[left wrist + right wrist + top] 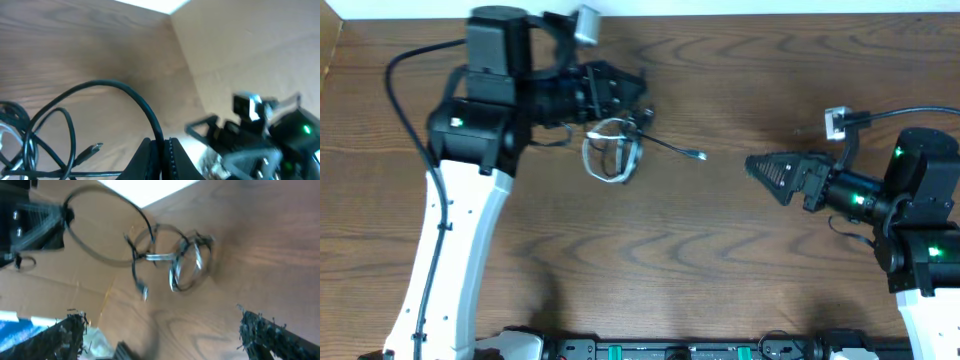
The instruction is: Untangle cables
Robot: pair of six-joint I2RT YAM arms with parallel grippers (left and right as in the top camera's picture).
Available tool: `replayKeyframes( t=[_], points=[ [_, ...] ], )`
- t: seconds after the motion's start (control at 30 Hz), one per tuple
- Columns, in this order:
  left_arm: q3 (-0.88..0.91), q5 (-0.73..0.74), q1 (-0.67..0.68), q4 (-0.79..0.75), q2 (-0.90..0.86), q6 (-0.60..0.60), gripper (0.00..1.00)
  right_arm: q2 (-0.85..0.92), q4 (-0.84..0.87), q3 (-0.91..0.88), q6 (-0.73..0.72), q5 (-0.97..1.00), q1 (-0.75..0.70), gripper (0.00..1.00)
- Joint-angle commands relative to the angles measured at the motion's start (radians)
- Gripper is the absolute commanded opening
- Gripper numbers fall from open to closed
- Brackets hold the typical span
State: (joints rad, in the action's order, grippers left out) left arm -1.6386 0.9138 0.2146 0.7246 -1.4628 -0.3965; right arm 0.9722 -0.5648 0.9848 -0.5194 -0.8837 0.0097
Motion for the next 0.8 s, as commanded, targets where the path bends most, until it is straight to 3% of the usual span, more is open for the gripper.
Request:
replayKeyframes(
  t=[0.0,0.1,0.33,0.53,0.77],
  points=[
    [-0.006,0.055,0.053,-0.029,0.006,-0.018,0.07,0.03,0.053,0.014,-0.071,0.018,0.014,0.97],
    [-0.006,0.056,0.077,-0.035,0.006,-0.087,0.07,0.06,0.067,0.014,-0.079,0.08,0.027,0.89],
    [-0.006,0.074,0.099,-0.039,0.026,-0.177,0.07,0.184,0.058,0.014,-0.078,0.194,0.12,0.89],
    [-0.006,0.143,0.099,-0.039,0.042,-0.195,0.08,0.294,0.114,0.014,0.013,0.201,0.189,0.89],
    [-0.006,0.15,0.099,-0.039,0.068,-0.324,0.07,0.385,0.244,0.014,0.119,0.2,0.248,0.86]
  ],
)
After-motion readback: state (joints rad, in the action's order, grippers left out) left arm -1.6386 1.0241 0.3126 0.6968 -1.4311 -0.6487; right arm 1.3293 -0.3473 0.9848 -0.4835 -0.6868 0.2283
